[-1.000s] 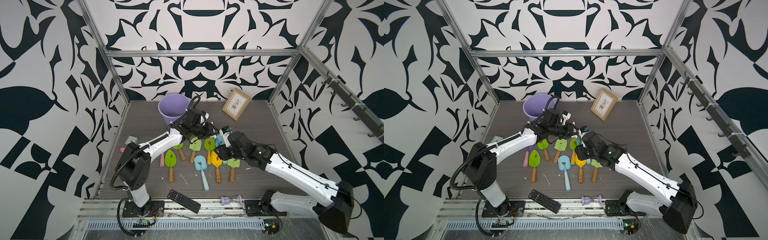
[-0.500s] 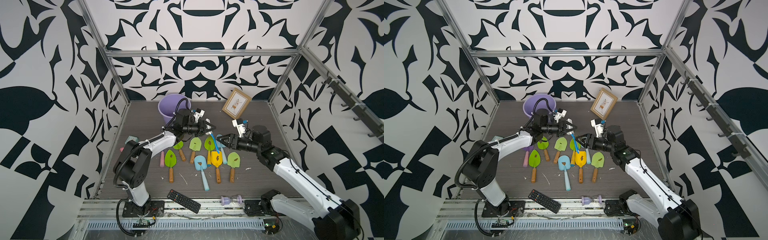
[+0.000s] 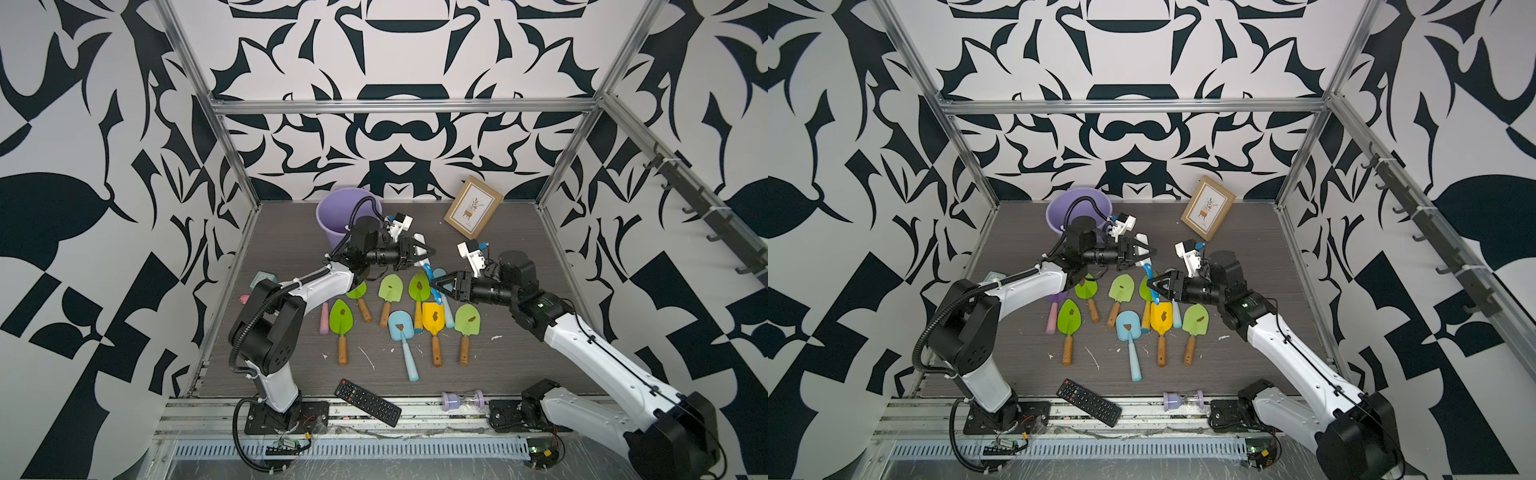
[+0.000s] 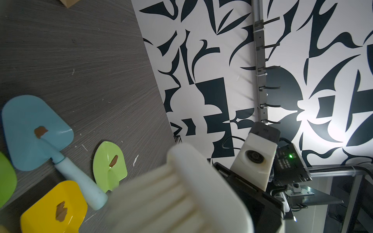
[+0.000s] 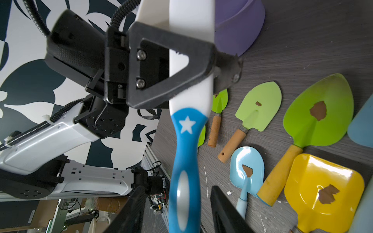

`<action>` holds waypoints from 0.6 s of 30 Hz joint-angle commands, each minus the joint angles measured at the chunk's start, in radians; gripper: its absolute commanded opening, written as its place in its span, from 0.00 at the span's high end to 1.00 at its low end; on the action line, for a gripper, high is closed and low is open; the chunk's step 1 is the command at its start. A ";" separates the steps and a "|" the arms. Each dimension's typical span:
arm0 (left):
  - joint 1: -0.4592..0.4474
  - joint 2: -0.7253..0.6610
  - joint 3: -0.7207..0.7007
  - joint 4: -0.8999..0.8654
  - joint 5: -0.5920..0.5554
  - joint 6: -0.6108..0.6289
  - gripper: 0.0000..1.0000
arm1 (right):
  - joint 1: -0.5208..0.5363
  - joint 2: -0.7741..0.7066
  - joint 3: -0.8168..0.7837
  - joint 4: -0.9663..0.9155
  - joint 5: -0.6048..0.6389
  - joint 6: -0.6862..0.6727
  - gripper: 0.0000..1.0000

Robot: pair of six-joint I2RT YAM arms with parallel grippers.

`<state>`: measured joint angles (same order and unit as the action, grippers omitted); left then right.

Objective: Brush the soil off the hand trowel and place it into the bucket
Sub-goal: Pick up the brush from the center of the board.

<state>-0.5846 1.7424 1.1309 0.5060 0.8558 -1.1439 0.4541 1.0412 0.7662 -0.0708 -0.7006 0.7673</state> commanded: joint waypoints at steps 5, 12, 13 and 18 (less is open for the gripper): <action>-0.009 -0.016 0.027 -0.095 -0.026 0.065 1.00 | 0.019 0.046 0.103 -0.064 0.107 -0.074 0.51; -0.011 -0.033 0.015 -0.111 -0.058 0.068 1.00 | 0.054 0.100 0.144 -0.066 0.158 -0.091 0.55; -0.011 -0.035 0.011 -0.097 -0.060 0.061 1.00 | 0.066 0.109 0.146 -0.068 0.167 -0.093 0.55; -0.011 -0.033 -0.002 -0.058 -0.070 0.024 1.00 | 0.095 0.132 0.145 -0.057 0.206 -0.097 0.58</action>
<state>-0.5907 1.7420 1.1313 0.4030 0.8001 -1.1004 0.5354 1.1767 0.8742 -0.1455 -0.5323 0.6918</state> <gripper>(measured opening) 0.285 0.431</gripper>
